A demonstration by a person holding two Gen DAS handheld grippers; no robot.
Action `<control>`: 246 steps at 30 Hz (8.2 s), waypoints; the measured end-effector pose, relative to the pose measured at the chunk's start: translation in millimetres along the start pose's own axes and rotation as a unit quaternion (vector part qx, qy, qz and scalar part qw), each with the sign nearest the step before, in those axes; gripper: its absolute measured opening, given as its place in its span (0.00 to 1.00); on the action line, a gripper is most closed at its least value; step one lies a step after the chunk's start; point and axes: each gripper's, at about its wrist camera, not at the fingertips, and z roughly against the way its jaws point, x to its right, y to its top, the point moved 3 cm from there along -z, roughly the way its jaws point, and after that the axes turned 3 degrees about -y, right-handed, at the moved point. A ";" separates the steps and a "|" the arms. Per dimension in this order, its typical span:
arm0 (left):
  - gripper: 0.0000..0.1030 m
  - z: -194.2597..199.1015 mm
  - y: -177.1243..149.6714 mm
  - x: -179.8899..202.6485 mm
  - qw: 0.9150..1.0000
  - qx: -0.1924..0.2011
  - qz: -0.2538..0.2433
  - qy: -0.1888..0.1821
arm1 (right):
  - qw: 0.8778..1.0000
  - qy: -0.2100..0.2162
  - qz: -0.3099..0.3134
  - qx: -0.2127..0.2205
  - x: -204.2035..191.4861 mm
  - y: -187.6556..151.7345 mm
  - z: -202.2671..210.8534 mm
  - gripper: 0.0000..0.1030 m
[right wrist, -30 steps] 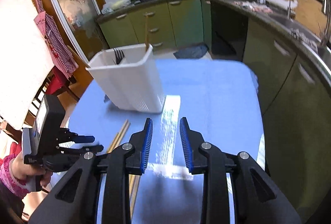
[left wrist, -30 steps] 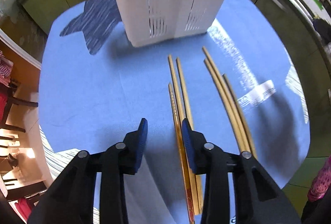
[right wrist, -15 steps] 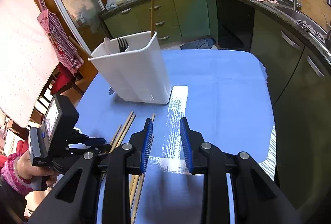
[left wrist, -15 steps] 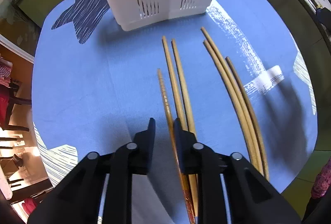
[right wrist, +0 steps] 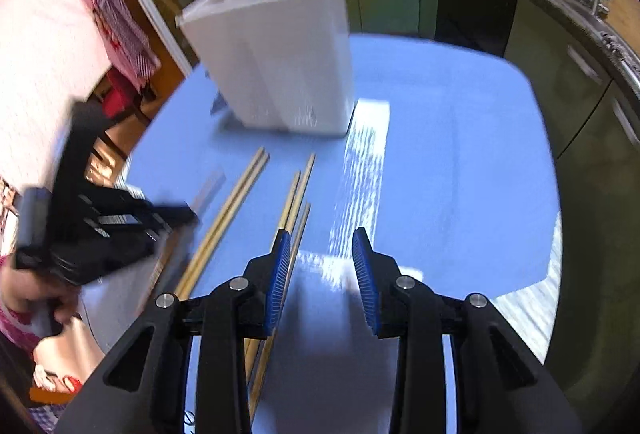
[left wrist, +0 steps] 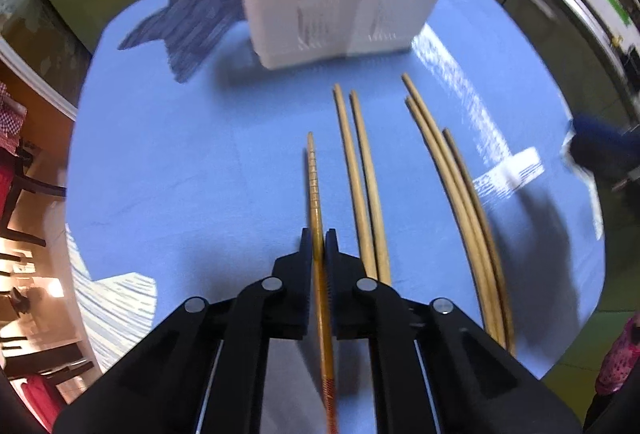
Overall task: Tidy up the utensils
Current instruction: 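Lift the chopstick with the left gripper while the right gripper grasps and lifts another, then drop the chopsticks into the white holder with both grippers, then lower the left gripper onto a wooden chopstick and close on it, then lift the chopstick with the left gripper while the right gripper grasps another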
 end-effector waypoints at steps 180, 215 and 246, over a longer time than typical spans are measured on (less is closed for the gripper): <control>0.21 -26.9 29.4 23.1 0.998 -0.024 -0.036 0.037 | 0.992 0.029 -0.090 0.081 48.7 -27.5 28.4 0.25; 0.06 129.4 -29.3 -4.8 0.983 0.180 -0.026 -0.006 | 0.996 0.004 0.035 -0.077 -35.7 23.6 -84.6 0.30; 0.06 140.3 -40.1 -2.8 0.981 0.189 -0.035 -0.018 | 0.992 -0.045 0.074 -0.095 -68.0 40.9 -104.1 0.07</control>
